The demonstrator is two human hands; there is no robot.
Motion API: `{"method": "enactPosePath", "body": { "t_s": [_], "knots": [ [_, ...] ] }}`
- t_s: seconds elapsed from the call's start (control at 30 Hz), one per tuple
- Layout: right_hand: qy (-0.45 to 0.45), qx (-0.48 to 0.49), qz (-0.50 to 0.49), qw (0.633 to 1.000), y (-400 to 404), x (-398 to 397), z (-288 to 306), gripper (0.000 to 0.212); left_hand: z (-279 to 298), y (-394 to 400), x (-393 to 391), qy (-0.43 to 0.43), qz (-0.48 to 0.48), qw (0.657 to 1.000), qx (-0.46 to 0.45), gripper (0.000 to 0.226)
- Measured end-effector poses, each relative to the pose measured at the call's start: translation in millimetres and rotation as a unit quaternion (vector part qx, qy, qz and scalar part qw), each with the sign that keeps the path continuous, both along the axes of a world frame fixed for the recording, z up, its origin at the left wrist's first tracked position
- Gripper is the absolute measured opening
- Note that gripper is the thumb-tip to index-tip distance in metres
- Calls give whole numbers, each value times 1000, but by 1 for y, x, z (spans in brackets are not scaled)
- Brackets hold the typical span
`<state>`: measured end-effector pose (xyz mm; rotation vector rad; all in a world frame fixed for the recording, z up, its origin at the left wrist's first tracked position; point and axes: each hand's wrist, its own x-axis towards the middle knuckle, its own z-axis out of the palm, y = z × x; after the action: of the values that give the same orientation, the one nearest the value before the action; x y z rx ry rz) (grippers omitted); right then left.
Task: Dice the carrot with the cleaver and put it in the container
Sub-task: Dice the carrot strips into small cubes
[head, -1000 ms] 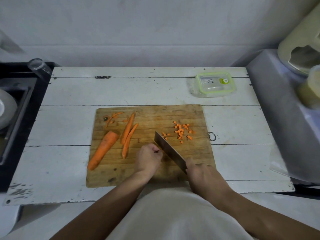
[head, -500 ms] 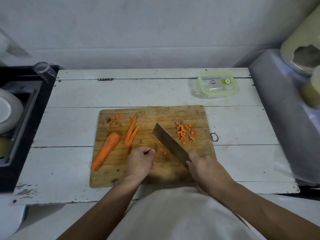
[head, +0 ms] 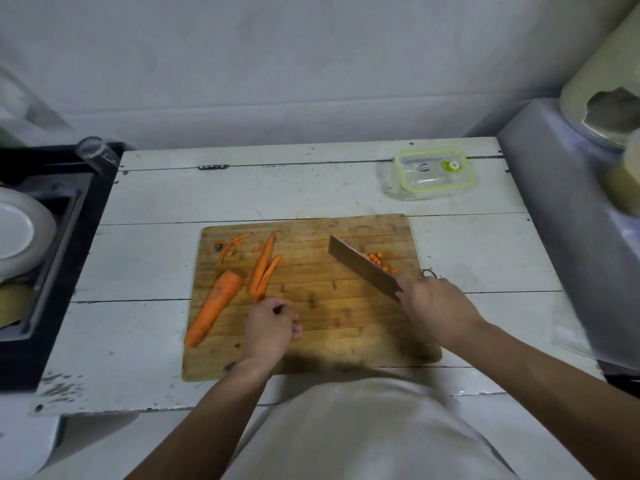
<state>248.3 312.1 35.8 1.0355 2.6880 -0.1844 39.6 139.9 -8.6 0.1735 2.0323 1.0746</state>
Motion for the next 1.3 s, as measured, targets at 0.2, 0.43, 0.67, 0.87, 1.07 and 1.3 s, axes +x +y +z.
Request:
{"method": "enactPosePath", "body": {
  "t_s": [0.2, 0.43, 0.67, 0.87, 1.07, 1.3],
  "knots": [
    [45, -35, -52, 997, 0, 2, 6, 20, 14, 6, 0, 16, -31, 999, -13, 13],
    [100, 36, 71, 992, -26, 23, 7, 25, 51, 20, -5, 129, 67, 985, 89, 19],
    [84, 108, 129, 982, -23, 39, 1, 41, 83, 37, 12, 256, -317, 906, 112, 26],
    [117, 143, 137, 973, -12, 41, -12, 34, 19, 69, 58, 354, -498, 791, 18, 26],
    [142, 144, 139, 969, -9, 45, -20, 40, 15, 91, 52, 353, -488, 798, 23, 36],
    [177, 150, 159, 960, 2, 48, -22, 33, 26, 94, 71, 330, -530, 778, 66, 42]
  ]
}}
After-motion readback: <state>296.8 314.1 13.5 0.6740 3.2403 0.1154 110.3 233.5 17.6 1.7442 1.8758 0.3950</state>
